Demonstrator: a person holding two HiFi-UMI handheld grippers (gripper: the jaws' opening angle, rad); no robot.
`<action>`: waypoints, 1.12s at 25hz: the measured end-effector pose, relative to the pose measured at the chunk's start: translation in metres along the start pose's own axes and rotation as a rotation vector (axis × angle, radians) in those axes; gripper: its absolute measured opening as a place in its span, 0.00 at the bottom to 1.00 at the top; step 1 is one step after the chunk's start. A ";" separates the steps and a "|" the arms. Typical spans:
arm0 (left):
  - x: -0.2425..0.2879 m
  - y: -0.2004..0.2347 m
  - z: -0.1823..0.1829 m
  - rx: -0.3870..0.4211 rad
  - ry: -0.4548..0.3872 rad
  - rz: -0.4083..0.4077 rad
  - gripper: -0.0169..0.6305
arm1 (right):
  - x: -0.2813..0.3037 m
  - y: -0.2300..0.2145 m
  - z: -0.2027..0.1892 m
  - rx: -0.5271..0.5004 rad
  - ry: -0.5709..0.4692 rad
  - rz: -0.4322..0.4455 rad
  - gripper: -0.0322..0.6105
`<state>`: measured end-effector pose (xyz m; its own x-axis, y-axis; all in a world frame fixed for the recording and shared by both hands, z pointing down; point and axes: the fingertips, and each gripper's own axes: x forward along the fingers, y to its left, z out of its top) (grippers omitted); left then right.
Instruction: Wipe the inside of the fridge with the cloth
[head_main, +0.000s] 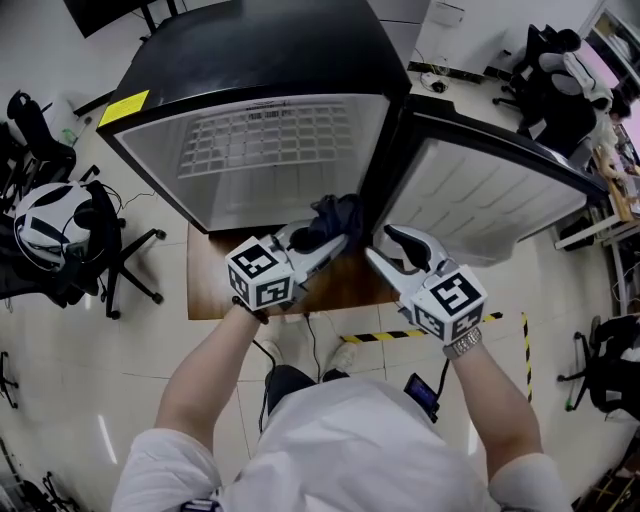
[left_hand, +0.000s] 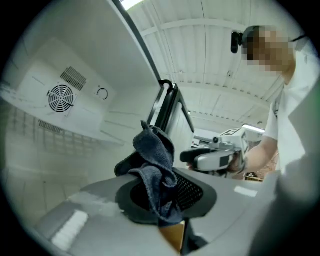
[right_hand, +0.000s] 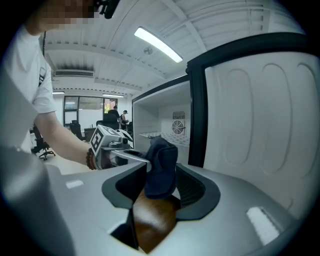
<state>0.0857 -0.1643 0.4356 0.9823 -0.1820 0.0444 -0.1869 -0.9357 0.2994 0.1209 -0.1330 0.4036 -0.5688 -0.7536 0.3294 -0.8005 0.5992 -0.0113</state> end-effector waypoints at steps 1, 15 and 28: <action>-0.003 -0.009 0.005 -0.004 0.001 -0.041 0.14 | -0.002 -0.001 0.001 0.012 -0.003 0.015 0.36; -0.026 -0.105 0.038 -0.017 0.168 -0.458 0.14 | -0.028 0.068 0.031 0.087 -0.001 0.483 0.42; -0.036 -0.142 0.031 -0.089 0.312 -0.697 0.15 | -0.057 0.096 0.032 0.062 -0.004 0.621 0.25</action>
<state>0.0768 -0.0347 0.3619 0.8336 0.5466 0.0800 0.4653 -0.7727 0.4317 0.0702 -0.0414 0.3537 -0.9321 -0.2708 0.2404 -0.3298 0.9091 -0.2546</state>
